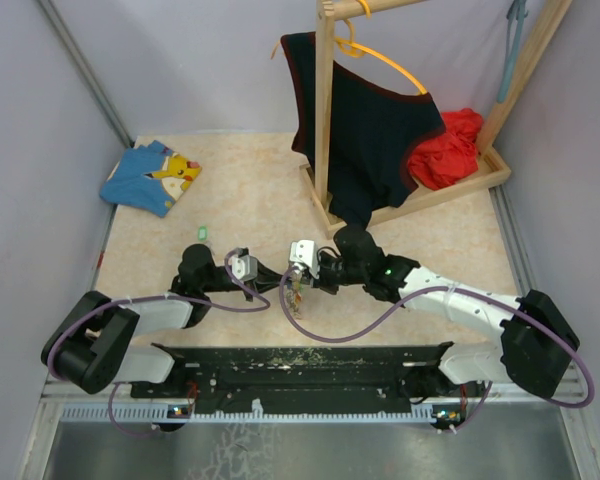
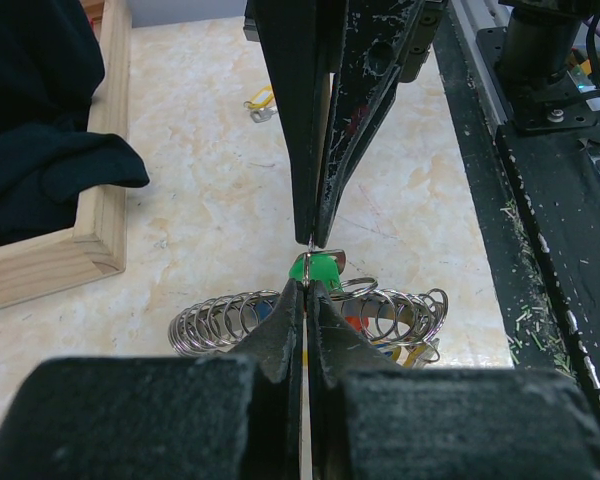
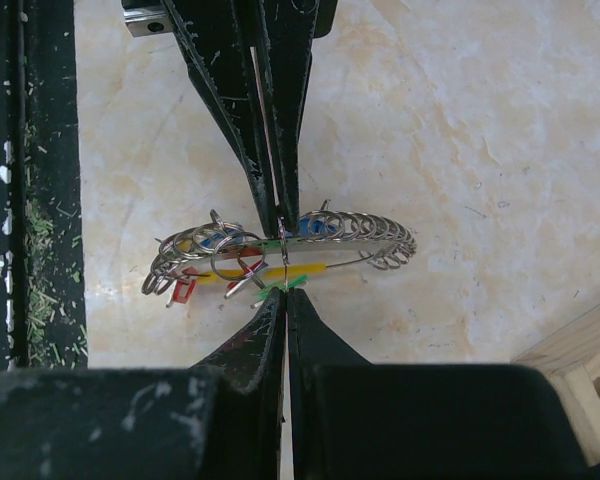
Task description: Put the keys on the keyring
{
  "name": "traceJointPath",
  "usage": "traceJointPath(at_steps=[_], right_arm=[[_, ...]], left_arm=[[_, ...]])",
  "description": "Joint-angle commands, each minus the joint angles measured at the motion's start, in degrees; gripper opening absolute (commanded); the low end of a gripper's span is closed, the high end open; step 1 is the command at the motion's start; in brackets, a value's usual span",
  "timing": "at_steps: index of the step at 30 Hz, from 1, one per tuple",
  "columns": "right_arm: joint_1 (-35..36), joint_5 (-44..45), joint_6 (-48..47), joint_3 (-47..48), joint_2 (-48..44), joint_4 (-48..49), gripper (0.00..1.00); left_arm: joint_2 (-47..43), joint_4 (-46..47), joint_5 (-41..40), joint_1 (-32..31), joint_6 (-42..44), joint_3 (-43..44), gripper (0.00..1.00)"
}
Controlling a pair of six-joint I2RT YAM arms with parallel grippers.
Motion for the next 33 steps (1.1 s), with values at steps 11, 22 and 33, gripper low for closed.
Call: traceJointPath(at_steps=[11,22,33], right_arm=[[0.6,-1.9,1.4,3.4,-1.0,3.2,0.0],[0.6,-2.9,2.3,3.5,-0.7,4.8,0.0],[0.6,-4.5,2.8,4.2,0.0,5.7,0.0]], left_arm=[[-1.0,1.1,1.6,-0.4,0.8,1.1,0.0],[-0.7,0.6,2.1,-0.8,0.8,1.5,0.0],[-1.0,-0.2,1.8,-1.1,0.6,1.8,0.0]])
